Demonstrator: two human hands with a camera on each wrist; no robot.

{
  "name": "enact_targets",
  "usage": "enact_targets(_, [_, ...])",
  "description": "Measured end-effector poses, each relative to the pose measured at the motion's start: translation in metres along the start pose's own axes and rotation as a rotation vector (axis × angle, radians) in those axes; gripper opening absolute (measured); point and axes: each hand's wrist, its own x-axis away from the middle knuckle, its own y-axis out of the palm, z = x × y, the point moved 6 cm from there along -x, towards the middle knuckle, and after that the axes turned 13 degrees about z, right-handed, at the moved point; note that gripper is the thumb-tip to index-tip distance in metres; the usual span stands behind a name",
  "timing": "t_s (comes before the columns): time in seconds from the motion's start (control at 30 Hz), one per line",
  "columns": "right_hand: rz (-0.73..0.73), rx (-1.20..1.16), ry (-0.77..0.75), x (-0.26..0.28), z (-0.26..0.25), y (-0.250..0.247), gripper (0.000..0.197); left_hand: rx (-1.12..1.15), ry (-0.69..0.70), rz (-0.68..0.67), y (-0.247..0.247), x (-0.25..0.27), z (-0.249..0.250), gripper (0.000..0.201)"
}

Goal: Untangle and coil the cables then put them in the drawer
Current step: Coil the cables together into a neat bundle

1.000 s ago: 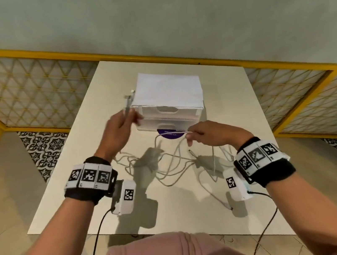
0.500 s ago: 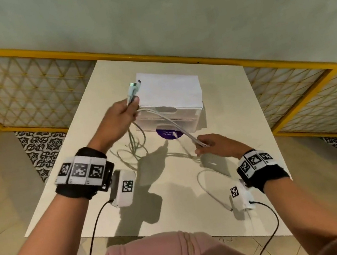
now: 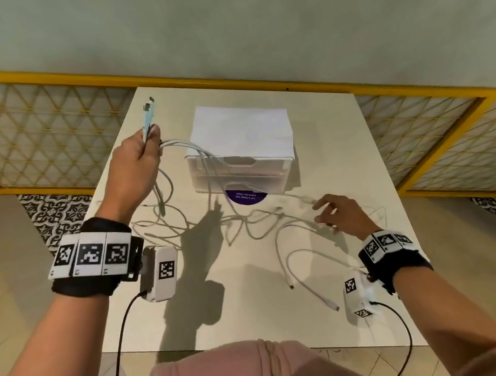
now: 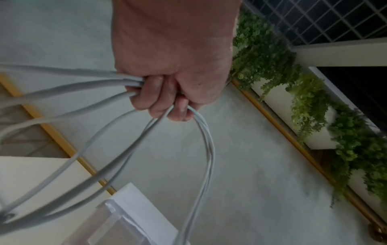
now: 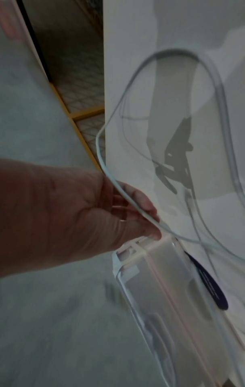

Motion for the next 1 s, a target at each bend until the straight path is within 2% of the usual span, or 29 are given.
enact_targets(0.13, [-0.014,0.077,0.123,0.005,0.023,-0.003,0.019,-0.096,0.03,-0.023,0.002,-0.001,-0.001,0.04])
enact_targets(0.2, [-0.074,0.158,0.142,0.008,0.028,0.004,0.027,-0.111,0.033,-0.045,0.007,0.001,-0.004,0.039])
enact_targets(0.27, [-0.085,0.299,0.098,0.007,0.03,0.007,0.036,-0.106,0.024,-0.079,0.012,0.005,-0.006,0.039])
enact_targets(0.37, [0.02,0.572,-0.113,0.007,0.019,0.01,0.038,-0.144,0.03,-0.15,0.021,0.013,-0.005,0.036])
enact_targets(0.43, [0.045,0.541,-0.391,0.019,-0.007,0.028,0.027,-0.163,0.018,-0.243,0.029,0.021,-0.004,0.036])
enact_targets(0.5, [-0.068,0.509,-0.595,0.035,-0.025,0.057,0.021,-0.176,-0.009,-0.361,0.039,0.031,-0.006,0.036])
enact_targets(0.6, [-0.503,0.534,-0.544,0.057,-0.017,0.102,0.029,-0.202,0.031,-0.447,0.049,0.044,-0.005,0.04])
enact_targets(0.63, [-0.601,0.557,-0.521,0.061,-0.013,0.11,0.031,-0.191,0.04,-0.441,0.049,0.046,-0.004,0.04])
enact_targets(0.67, [-0.639,0.575,-0.517,0.063,-0.011,0.115,0.032,-0.179,0.037,-0.431,0.048,0.048,-0.003,0.039])
enact_targets(0.87, [-0.549,0.606,-0.5,0.055,-0.009,0.115,0.019,-0.099,0.0,-0.419,0.042,0.052,-0.006,0.033])
enact_targets(1.0, [-0.404,0.502,-0.537,0.046,-0.031,0.09,0.014,0.087,-0.169,-0.463,0.043,0.06,-0.01,0.039])
